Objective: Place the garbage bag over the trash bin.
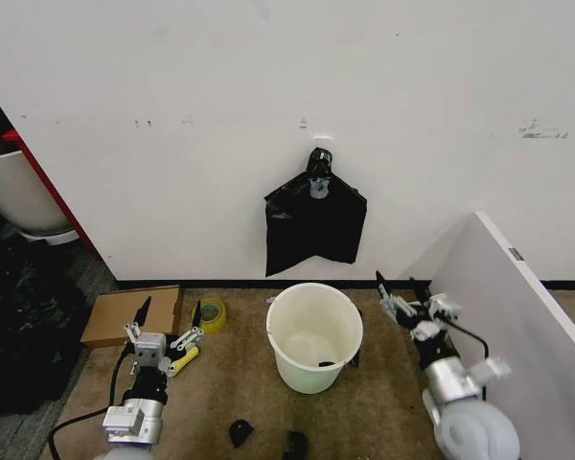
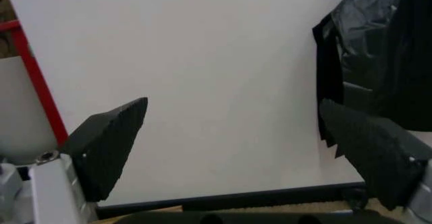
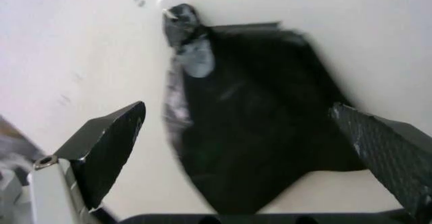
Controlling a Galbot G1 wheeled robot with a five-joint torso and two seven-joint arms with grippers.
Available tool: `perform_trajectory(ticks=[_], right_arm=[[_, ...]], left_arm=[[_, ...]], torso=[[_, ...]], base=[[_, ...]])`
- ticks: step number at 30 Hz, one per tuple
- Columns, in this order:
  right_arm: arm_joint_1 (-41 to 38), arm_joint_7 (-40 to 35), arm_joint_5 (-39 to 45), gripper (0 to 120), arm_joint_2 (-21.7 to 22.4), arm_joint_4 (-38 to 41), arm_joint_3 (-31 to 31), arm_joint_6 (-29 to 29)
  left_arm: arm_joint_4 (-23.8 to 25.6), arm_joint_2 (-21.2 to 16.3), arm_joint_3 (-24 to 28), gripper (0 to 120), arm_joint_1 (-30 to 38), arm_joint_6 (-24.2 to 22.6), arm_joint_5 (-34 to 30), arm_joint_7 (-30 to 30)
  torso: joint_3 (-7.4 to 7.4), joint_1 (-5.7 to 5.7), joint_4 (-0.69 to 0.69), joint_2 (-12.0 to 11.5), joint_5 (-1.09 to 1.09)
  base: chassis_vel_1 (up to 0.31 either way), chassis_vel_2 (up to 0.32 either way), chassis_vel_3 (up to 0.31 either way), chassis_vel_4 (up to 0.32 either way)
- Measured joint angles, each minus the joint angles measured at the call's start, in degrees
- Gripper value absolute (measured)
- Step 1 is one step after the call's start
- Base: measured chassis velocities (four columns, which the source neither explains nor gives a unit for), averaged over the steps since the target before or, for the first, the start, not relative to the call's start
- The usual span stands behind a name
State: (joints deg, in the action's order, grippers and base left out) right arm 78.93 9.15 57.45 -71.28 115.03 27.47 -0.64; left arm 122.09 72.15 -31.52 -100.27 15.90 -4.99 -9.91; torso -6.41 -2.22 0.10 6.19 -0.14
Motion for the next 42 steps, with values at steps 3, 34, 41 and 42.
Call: perform_trajectory(ticks=[3, 34, 41, 42], right_arm=[[-3.8, -0.3, 5.1, 100, -0.1, -1.4, -1.8, -2.1], [-33.6, -3.5, 15.6, 100, -10.0, -26.5, -10.7, -5.6], [-35.1, -3.6, 15.6, 100, -11.3, -29.1, -10.2, -5.3], [-35.3, -3.5, 15.9, 100, -11.5, -29.3, -10.2, -5.1]], left_arm=[[0.5, 0.3, -0.2, 100, -0.4, 0.1, 0.1, 0.0], [1.0, 2.7, -0.1, 100, -2.6, 1.3, 2.8, -0.4], [0.8, 2.7, -0.1, 100, -1.9, 1.2, 2.0, -0.8], [0.7, 2.6, -0.1, 100, -1.9, 1.2, 1.9, -0.9]], torso=[[0.0, 0.0, 0.0, 0.0, -0.02], [0.0, 0.0, 0.01, 0.0, -0.01], [0.0, 0.0, 0.02, 0.0, -0.01], [0.0, 0.0, 0.02, 0.0, -0.01]], base=[[0.0, 0.0, 0.0, 0.0], [0.0, 0.0, 0.0, 0.0], [0.0, 0.0, 0.0, 0.0], [0.0, 0.0, 0.0, 0.0]])
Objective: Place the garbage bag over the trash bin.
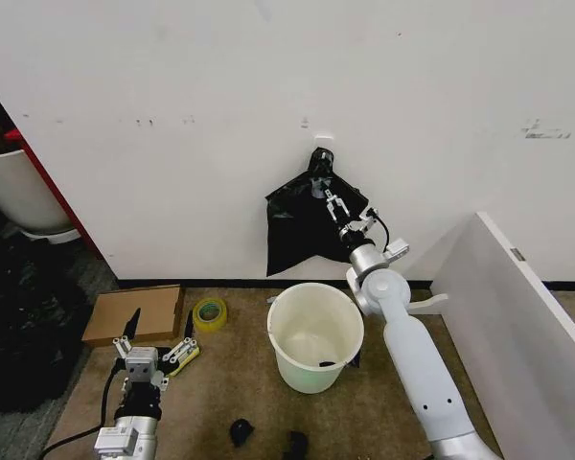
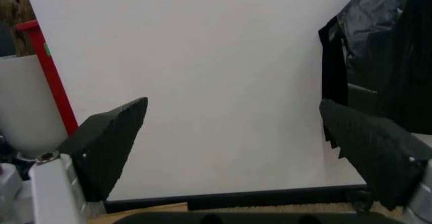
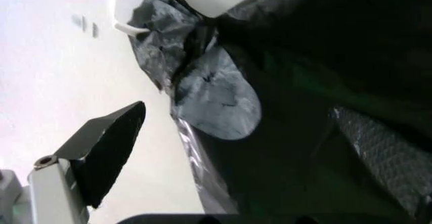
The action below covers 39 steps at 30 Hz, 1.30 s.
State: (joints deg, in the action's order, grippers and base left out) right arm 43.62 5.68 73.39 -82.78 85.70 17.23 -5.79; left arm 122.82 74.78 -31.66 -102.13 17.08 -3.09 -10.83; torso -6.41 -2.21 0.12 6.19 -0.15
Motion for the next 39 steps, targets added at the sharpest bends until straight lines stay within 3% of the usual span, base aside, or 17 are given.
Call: perform_trajectory(ticks=[8, 19, 23, 34, 39], right_arm=[[-1.7, 0.9, 0.7, 98, -1.3, -1.3, -0.6, 0.7], [-2.4, 1.3, -0.1, 57, -1.8, -2.8, -0.6, 0.9], [-2.3, 1.8, -0.6, 48, -1.7, -3.1, -0.9, 1.1], [-2.3, 3.0, -1.8, 1, -1.3, -3.1, -1.0, 2.8], [-1.2, 3.7, -2.4, 0, -1.0, -2.3, -1.1, 3.5]], left_arm=[[0.0, 0.1, 0.1, 100, 0.1, -0.1, -0.1, -0.2], [0.0, 0.4, 0.2, 100, 0.2, -0.2, 0.0, -0.2], [0.0, 0.6, 0.2, 100, 0.2, -0.2, 0.0, -0.2], [-0.1, 1.4, 0.3, 100, -0.2, 0.1, 0.5, -0.2], [0.1, 1.5, 0.3, 100, -0.3, 0.1, 0.7, -0.2]], torso=[[0.0, 0.0, -0.01, 0.0, 0.0], [0.01, 0.0, 0.0, 0.0, 0.0], [0.0, 0.0, -0.01, 0.0, 0.0], [0.0, 0.0, -0.01, 0.0, 0.0], [0.0, 0.0, -0.01, 0.0, 0.0]], base=[[0.0, 0.0, 0.0, 0.0], [0.0, 0.0, 0.0, 0.0], [0.0, 0.0, 0.0, 0.0], [0.0, 0.0, 0.0, 0.0], [0.0, 0.0, 0.0, 0.0]])
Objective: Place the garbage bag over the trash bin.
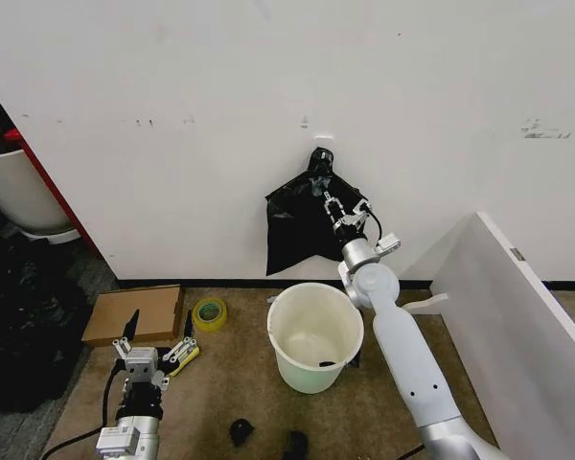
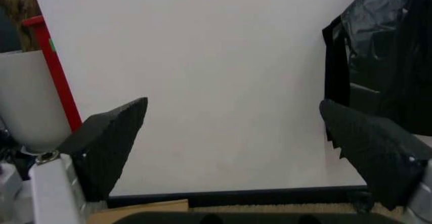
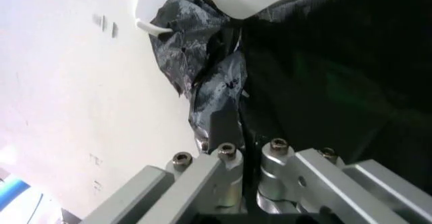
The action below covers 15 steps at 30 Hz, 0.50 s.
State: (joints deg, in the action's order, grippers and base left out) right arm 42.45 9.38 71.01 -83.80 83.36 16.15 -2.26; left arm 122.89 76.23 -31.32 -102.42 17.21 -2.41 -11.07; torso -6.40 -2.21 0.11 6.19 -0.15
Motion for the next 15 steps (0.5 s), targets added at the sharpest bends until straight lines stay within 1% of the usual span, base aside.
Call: perform_trajectory(ticks=[4, 8, 10, 12, 15], right_arm=[[1.1, 0.2, -0.4, 0, 0.4, 1.0, 0.0, 0.3], [3.6, 0.4, -1.7, 0, 1.8, 3.1, 0.0, 0.5], [7.6, 1.1, -4.1, 0, 4.1, 6.2, -0.3, 0.7], [8.9, 1.4, -4.8, 0, 4.8, 7.2, -0.4, 0.8], [14.1, 2.0, -6.7, 0, 7.8, 12.2, -0.3, 1.1]], left_arm=[[0.0, 0.0, 0.1, 100, 0.0, 0.0, 0.1, 0.0], [0.0, 0.0, 0.3, 100, 0.0, 0.0, 0.3, 0.0], [-0.1, 0.1, 0.5, 100, 0.2, 0.1, 0.5, 0.0], [-0.2, 0.1, 0.5, 100, 0.2, 0.1, 0.6, 0.0], [-0.6, 0.1, 0.7, 100, 0.3, 0.2, 0.9, 0.0]], torso=[[0.0, 0.0, 0.0, 0.0, 0.0], [0.0, 0.0, 0.0, 0.0, 0.0], [0.0, 0.0, 0.0, 0.0, -0.01], [0.0, 0.0, 0.0, 0.0, -0.01], [0.0, 0.0, 0.01, 0.0, 0.0]], base=[[0.0, 0.0, 0.0, 0.0], [0.0, 0.0, 0.0, 0.0], [0.0, 0.0, 0.0, 0.0], [0.0, 0.0, 0.0, 0.0], [0.0, 0.0, 0.0, 0.0]])
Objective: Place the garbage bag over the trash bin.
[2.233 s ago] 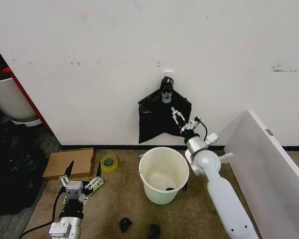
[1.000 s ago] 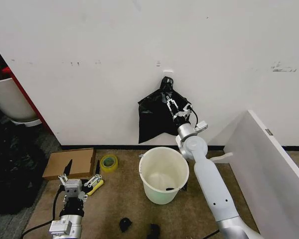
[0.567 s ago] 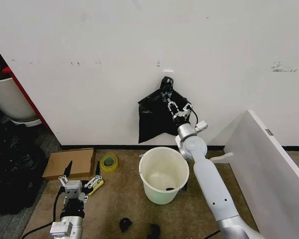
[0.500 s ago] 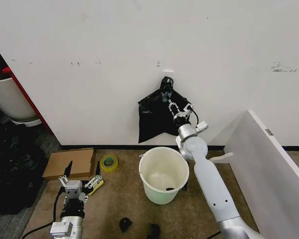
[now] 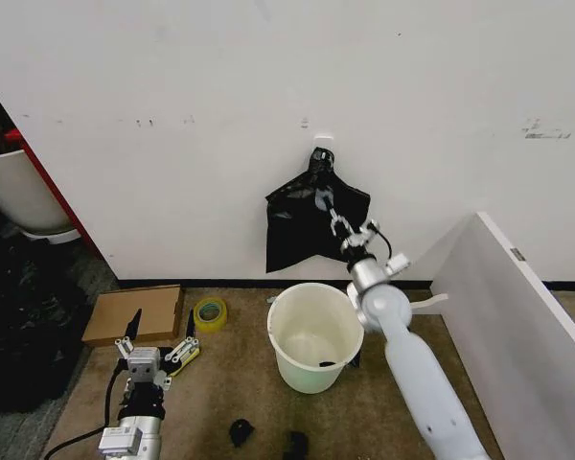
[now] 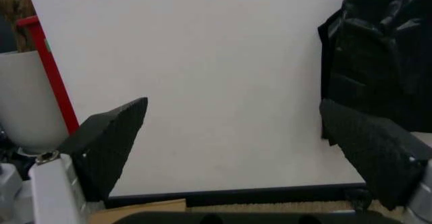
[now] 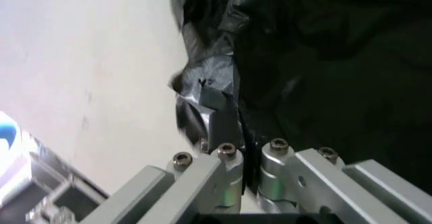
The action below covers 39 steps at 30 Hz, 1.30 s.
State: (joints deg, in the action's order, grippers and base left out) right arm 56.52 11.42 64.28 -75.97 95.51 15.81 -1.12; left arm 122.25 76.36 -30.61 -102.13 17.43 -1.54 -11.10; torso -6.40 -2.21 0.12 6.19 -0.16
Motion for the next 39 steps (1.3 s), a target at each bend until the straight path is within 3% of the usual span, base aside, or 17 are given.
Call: perform_trajectory(ticks=[9, 18, 39], right_arm=[[14.3, 2.9, -6.0, 0, 4.0, 12.0, 1.7, 1.6], [20.8, 3.9, -10.2, 0, 4.4, 15.1, 1.6, 3.9], [33.2, 10.1, -30.5, 0, 6.7, 15.9, -1.0, 13.8]], left_arm=[[-0.8, 0.1, 0.5, 100, 0.5, 0.2, 0.8, 0.0], [-1.2, 0.1, 0.6, 100, 0.4, 0.7, 1.2, 0.0], [-2.1, -0.7, 0.7, 100, 0.3, 1.6, 0.9, -0.2]], torso=[[0.0, 0.0, 0.0, 0.0, 0.01], [0.0, 0.0, -0.01, 0.0, 0.01], [0.0, 0.0, 0.0, 0.0, 0.01]], base=[[0.0, 0.0, 0.0, 0.0], [0.0, 0.0, 0.0, 0.0], [0.0, 0.0, 0.0, 0.0]])
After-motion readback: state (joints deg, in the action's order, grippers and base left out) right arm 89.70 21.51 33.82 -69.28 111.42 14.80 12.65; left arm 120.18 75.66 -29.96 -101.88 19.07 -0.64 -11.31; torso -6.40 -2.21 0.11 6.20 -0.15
